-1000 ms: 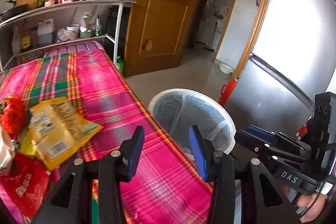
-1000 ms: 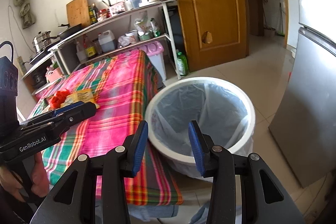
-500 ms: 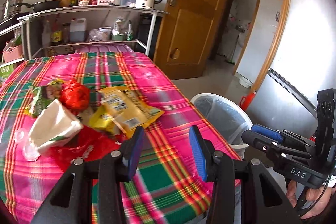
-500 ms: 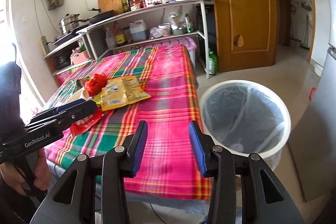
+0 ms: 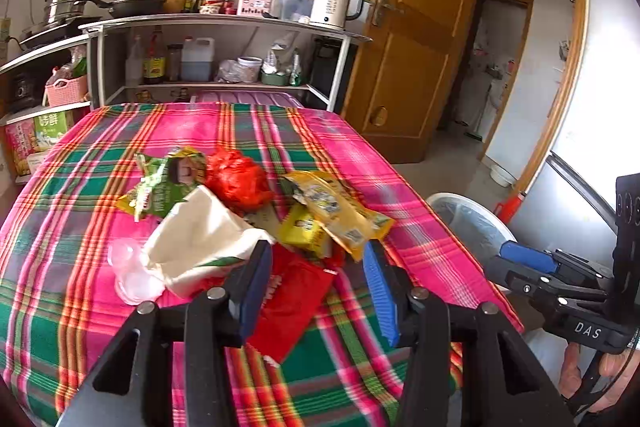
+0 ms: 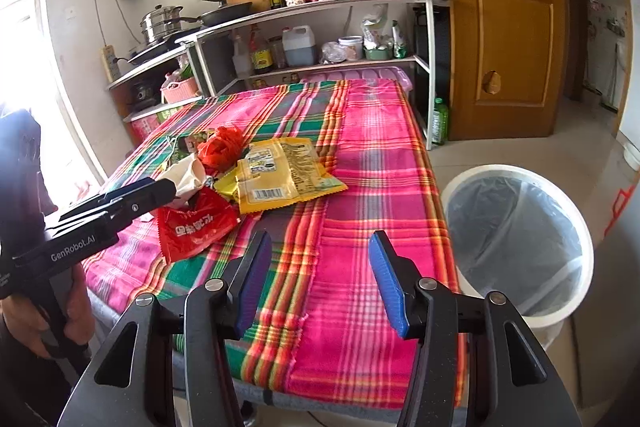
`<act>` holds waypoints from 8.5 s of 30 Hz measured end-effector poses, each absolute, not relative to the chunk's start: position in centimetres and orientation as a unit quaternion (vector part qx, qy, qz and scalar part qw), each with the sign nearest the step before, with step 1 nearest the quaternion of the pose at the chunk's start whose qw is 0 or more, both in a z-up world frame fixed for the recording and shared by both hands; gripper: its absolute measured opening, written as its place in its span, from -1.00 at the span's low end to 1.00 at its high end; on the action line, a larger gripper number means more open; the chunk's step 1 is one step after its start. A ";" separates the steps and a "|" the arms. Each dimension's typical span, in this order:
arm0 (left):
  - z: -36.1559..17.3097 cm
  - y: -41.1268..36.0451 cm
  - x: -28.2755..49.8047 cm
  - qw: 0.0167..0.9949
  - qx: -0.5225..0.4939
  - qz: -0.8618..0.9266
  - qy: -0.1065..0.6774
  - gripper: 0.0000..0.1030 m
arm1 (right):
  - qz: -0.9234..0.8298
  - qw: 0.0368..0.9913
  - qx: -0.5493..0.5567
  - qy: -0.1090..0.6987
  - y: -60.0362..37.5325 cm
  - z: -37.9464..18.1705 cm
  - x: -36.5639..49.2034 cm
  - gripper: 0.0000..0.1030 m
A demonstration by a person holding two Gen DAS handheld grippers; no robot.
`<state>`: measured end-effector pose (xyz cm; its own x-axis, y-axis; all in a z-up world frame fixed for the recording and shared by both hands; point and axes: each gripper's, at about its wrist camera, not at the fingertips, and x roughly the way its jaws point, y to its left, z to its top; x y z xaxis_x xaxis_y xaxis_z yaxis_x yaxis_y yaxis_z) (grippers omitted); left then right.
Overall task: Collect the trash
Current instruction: 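Grasp the white paper bag with the left tool while the right tool grasps the yellow snack bag, then carry the paper bag and snack bag over the bin and open both tools, then move both open tools back over the table, then grasp a clear plastic cup with the left tool while the right tool grasps a yellow packet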
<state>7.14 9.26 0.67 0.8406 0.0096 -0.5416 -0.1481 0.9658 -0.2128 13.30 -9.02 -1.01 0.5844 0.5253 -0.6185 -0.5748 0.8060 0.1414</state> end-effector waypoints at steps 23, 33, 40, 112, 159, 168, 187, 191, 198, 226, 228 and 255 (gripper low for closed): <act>-2.2 17.7 11.1 0.932 -0.128 0.104 0.322 0.26 | 0.349 0.869 -0.077 0.341 -1.1 -2.5 18.2 0.28; -2.6 17.7 11.7 0.925 -0.127 0.091 0.345 -0.19 | 0.364 0.850 -0.082 0.371 1.2 -4.0 21.6 0.28; -2.7 18.2 11.9 0.921 -0.137 0.081 0.355 -0.19 | 0.399 0.819 -0.116 0.395 2.8 -5.2 22.0 0.35; 2.7 0.0 16.9 0.942 -0.087 -0.071 0.316 -0.73 | 0.240 0.895 0.016 0.375 -19.8 -2.1 18.2 -0.59; 0.0 -7.9 23.0 0.926 -0.073 -0.145 0.341 -0.50 | 0.179 0.903 0.051 0.387 -25.3 -3.9 19.8 -0.38; 1.5 -4.3 19.1 0.937 -0.084 -0.115 0.320 -0.39 | 0.203 0.910 0.033 0.360 -22.7 -1.8 17.3 -0.38; 1.9 1.9 12.1 0.951 -0.086 -0.055 0.292 -0.37 | 0.280 0.894 -0.013 0.349 -15.3 -0.6 14.1 -0.38; 1.8 3.2 10.4 0.953 -0.087 -0.041 0.286 -0.37 | 0.299 0.888 -0.011 0.348 -14.0 -0.6 13.7 -0.37; 1.2 6.6 8.1 0.954 -0.102 0.002 0.281 -0.36 | 0.325 0.876 -0.025 0.355 -10.9 -0.9 13.1 -0.26; -3.2 17.9 5.2 0.927 -0.147 0.155 0.309 0.00 | 0.381 0.840 -0.095 0.375 0.4 -3.2 17.2 0.10; -3.7 18.1 5.6 0.923 -0.144 0.160 0.319 0.00 | 0.381 0.839 -0.097 0.376 0.9 -3.3 17.6 0.10; -4.6 18.7 6.5 0.917 -0.164 0.125 0.341 -0.34 | 0.356 0.820 -0.073 0.441 5.3 -5.5 21.6 -0.27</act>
<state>6.54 18.72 -4.65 0.7369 0.1174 -0.6657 -0.3402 0.9154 -0.2153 21.57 5.28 -5.54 0.3570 0.5198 -0.7761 -0.6480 0.7362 0.1951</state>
